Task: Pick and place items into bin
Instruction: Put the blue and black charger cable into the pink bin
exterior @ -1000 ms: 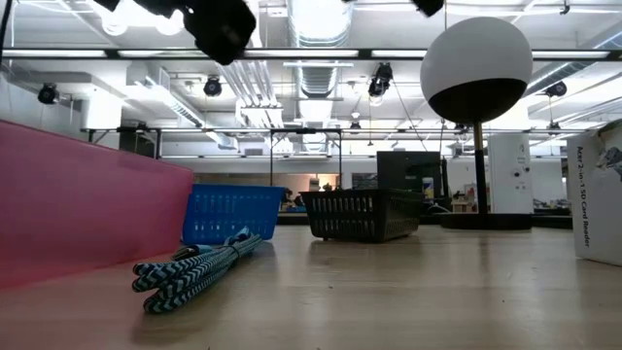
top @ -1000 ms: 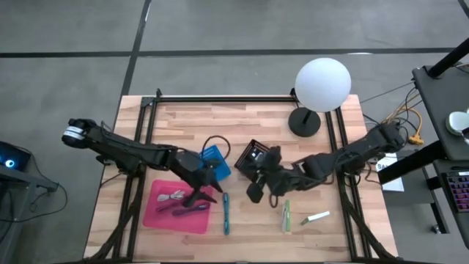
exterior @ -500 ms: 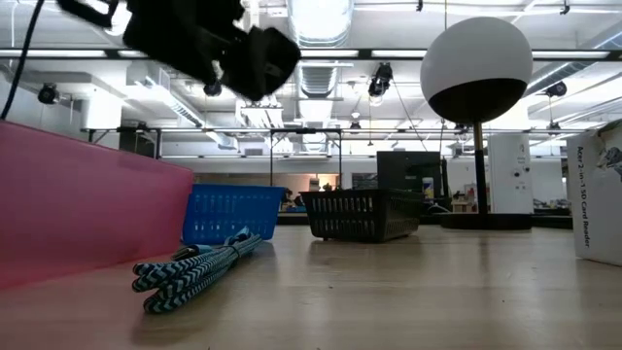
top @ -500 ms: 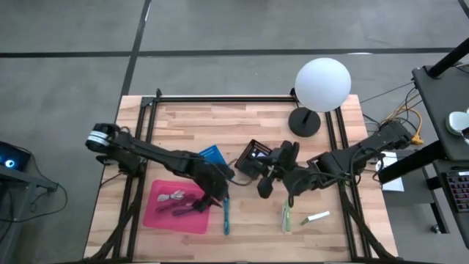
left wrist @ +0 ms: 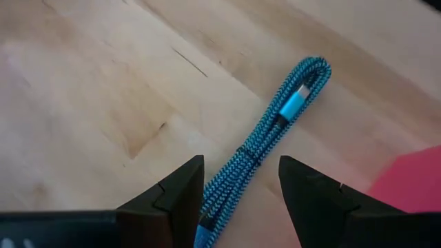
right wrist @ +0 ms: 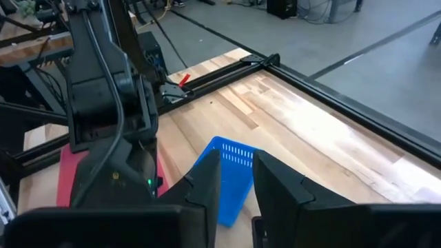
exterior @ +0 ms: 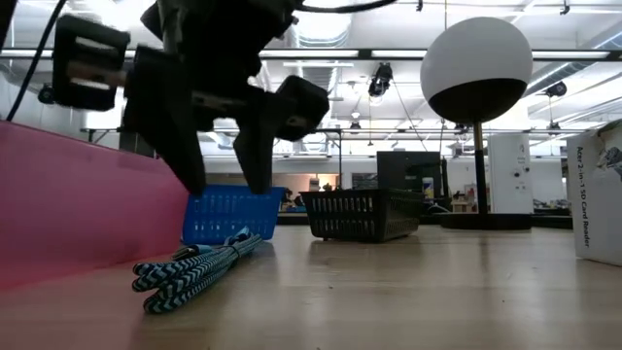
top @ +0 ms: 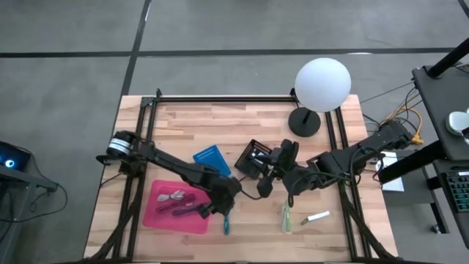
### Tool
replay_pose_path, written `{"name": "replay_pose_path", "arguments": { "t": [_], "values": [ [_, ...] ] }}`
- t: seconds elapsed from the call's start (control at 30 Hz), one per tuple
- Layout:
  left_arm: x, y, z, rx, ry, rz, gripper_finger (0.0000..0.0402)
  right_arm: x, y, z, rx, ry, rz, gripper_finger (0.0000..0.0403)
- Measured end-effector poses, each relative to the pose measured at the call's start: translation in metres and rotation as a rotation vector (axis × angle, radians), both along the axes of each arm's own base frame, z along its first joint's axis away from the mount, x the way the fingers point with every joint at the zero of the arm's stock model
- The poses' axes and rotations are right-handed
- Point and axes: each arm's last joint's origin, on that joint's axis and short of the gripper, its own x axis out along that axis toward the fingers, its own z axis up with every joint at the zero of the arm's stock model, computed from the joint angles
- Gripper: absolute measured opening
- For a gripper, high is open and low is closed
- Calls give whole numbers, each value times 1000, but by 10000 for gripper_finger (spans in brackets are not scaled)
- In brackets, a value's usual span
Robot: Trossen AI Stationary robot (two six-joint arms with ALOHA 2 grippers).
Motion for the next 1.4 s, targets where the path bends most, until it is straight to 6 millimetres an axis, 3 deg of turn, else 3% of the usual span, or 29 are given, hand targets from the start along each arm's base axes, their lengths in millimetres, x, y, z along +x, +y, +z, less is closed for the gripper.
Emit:
{"name": "replay_pose_path", "arguments": {
  "t": [0.33,0.63,0.87,1.07,1.4],
  "values": [
    [7,-7,-15,49,-58,-58,173,0,0,0,-20,10,9,73],
    [7,-10,-16,84,-72,-117,173,0,0,0,-22,12,10,79],
    [9,-13,1,119,-111,-117,173,0,0,0,-22,12,11,69],
    [11,-31,22,147,-126,-222,173,0,0,0,-45,24,21,70],
    [20,-38,-1,277,-11,-305,173,0,0,0,-62,34,29,79]
  ]
}}
